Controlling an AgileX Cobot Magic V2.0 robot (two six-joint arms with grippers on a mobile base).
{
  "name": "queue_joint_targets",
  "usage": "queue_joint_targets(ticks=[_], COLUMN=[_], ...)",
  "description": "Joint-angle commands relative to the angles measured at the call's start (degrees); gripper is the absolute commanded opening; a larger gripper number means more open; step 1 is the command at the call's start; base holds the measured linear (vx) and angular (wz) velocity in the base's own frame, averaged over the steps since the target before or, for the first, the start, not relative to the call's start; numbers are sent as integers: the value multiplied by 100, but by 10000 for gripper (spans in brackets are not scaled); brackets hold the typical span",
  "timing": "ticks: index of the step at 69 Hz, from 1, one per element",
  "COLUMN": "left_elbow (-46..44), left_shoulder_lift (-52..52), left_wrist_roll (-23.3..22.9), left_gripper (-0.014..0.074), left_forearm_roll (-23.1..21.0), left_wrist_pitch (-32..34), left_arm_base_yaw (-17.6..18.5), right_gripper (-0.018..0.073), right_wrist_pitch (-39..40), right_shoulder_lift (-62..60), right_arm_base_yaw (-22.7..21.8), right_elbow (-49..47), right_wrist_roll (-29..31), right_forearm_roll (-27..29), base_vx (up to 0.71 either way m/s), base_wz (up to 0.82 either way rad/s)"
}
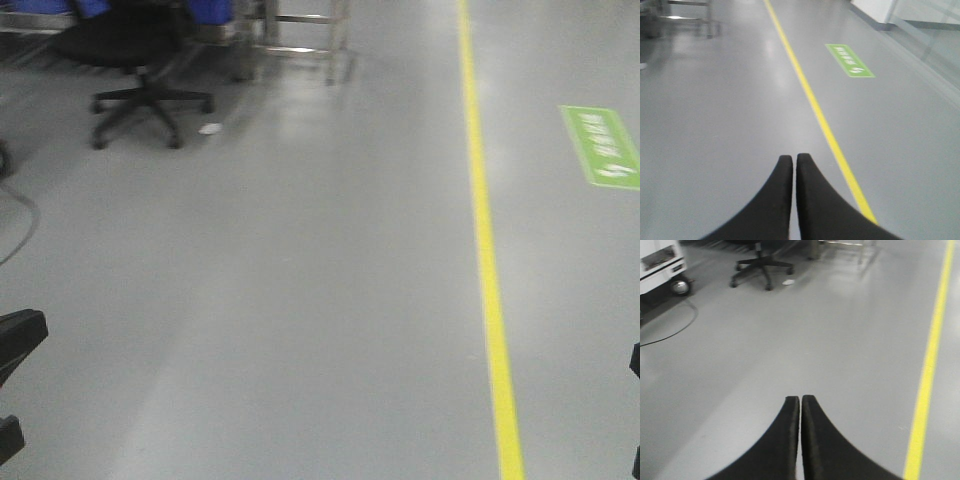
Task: Move and align brake pads A on conveyor
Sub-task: 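Back away from the conveyor and turn toward the corridor, then drive along the yellow floor line past the green floor sign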
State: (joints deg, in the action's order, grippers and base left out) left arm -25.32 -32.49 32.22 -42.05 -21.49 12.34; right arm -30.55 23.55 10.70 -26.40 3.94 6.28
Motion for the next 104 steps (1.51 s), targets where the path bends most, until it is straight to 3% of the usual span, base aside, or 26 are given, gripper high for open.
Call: queue_joint_targets(ticks=[1, 23, 104], left_elbow=[-153, -153, -153], left_shoulder_lift=[-25, -25, -25], left_wrist_roll=[18, 18, 18], left_gripper=[-6, -6, -6], left_forearm_roll=[-114, -114, -114], left_wrist_pitch=[254, 261, 255], left_arm_base_yaw=[28, 28, 28], right_gripper=[-7, -7, -7], right_wrist_pitch=[428, 411, 411], right_shoulder_lift=[28, 32, 32], right_arm_base_yaw=[-42, -42, -42], right_elbow=[-152, -152, -152], right_wrist_roll=[12, 12, 12], right_forearm_roll=[9, 9, 9], base_vx=[-11, -8, 12], base_wz=[-83, -52, -13])
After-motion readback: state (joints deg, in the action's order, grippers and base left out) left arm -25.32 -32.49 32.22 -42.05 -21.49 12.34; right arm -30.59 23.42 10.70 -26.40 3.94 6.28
